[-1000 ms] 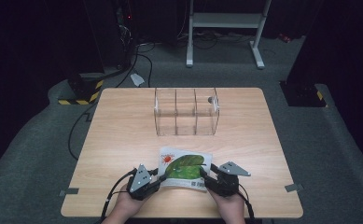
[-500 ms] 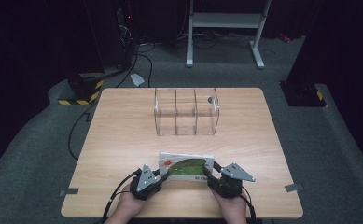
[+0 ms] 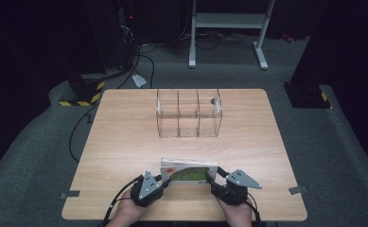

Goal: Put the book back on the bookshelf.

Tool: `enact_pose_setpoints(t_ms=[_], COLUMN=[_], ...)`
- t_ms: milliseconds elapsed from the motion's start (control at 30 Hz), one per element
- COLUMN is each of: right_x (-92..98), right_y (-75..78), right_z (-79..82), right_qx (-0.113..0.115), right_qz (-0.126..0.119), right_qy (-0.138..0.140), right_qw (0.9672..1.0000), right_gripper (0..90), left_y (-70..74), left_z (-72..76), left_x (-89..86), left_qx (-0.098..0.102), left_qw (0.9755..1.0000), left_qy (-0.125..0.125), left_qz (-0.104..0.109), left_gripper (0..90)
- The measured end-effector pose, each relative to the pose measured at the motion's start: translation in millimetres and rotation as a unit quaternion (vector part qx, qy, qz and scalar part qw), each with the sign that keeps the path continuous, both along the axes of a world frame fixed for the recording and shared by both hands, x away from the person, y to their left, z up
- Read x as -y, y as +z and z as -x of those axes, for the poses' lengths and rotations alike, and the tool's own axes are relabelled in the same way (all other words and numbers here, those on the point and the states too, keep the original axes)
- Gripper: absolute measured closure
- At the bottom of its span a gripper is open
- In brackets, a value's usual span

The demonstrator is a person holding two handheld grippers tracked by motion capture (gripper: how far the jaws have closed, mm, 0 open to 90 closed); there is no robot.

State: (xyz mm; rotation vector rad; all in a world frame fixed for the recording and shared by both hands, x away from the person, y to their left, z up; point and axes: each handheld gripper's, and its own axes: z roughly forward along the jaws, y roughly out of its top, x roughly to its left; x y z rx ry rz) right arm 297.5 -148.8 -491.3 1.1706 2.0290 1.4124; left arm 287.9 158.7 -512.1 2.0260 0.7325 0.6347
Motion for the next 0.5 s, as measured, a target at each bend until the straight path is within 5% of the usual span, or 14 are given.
enact_pose_setpoints(t_ms=[200, 500], right_x=[3.0, 3.0], right_y=[1.0, 0.1], right_z=[0.3, -0.1], right_qx=[0.003, 0.001], right_qz=[-0.001, -0.002], right_qy=[0.001, 0.006], right_qw=[1.0, 1.0], right_gripper=[47.1, 42.8], left_y=[3.6, 5.6], left_z=[3.4, 0.3], left_x=[-7.9, -9.4], left_qx=[-0.003, -0.013], left_qw=[0.9998, 0.9986], left_qy=[0.013, 0.033], left_qz=[0.015, 0.04], left_gripper=[64.5, 44.0])
